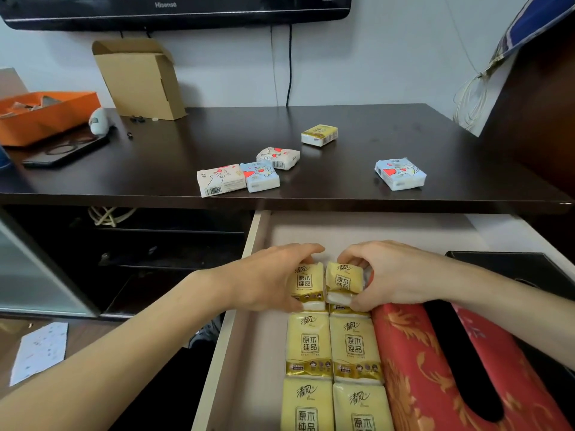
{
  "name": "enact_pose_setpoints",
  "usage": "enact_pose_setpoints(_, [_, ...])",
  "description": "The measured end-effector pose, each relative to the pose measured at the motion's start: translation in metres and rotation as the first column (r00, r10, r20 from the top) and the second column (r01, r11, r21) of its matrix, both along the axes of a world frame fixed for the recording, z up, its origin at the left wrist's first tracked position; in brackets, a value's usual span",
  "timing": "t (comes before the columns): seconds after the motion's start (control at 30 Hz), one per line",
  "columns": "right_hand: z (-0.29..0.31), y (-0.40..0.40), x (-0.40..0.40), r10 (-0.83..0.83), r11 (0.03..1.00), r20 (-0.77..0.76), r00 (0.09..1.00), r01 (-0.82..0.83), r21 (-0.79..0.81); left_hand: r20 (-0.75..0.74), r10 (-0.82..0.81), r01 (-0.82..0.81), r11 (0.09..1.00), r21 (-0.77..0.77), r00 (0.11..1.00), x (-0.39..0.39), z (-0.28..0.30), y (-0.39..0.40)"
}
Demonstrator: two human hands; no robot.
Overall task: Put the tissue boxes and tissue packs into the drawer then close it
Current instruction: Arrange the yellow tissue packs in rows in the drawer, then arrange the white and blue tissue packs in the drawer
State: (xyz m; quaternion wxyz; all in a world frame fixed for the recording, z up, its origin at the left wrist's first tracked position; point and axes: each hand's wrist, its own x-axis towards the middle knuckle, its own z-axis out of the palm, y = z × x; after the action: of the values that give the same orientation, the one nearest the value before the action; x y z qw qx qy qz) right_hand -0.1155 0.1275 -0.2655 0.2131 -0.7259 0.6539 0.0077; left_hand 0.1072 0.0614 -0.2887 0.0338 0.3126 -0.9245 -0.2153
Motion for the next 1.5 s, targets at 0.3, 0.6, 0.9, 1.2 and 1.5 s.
enact_pose_setpoints(0.3, [-0.001, -0.004, 0.004, 0.002, 1.000, -0.004, 1.000, -0.002, 0.016, 0.040, 0.000, 0.001, 0.999, -0.042, 0.999, 0.002, -0.002, -0.001])
enact_pose_setpoints(0.6, [0.002, -0.003, 0.002, 0.029, 0.999, 0.080, 0.996, -0.027, -0.018, 0.150, 0.052, -0.021, 0.980, -0.200, 0.987, 0.006, 0.005, -0.002])
enact_pose_setpoints(0.9, [0.003, -0.005, 0.004, 0.052, 0.998, 0.093, 0.994, -0.054, 0.019, 0.143, 0.034, -0.006, 0.981, -0.194, 0.989, 0.003, 0.003, 0.003])
enact_pose_setpoints(1.2, [0.032, -0.029, 0.011, 0.084, 0.896, 0.602, 0.794, 0.204, -0.395, -0.357, 0.160, -0.275, 0.914, -0.299, 0.920, 0.036, 0.050, -0.008])
enact_pose_setpoints(1.5, [0.039, -0.147, 0.051, 0.009, 0.829, 0.414, 0.910, 0.224, -0.512, -0.330, 0.488, -0.589, 0.681, -0.435, 0.808, 0.075, 0.028, -0.058])
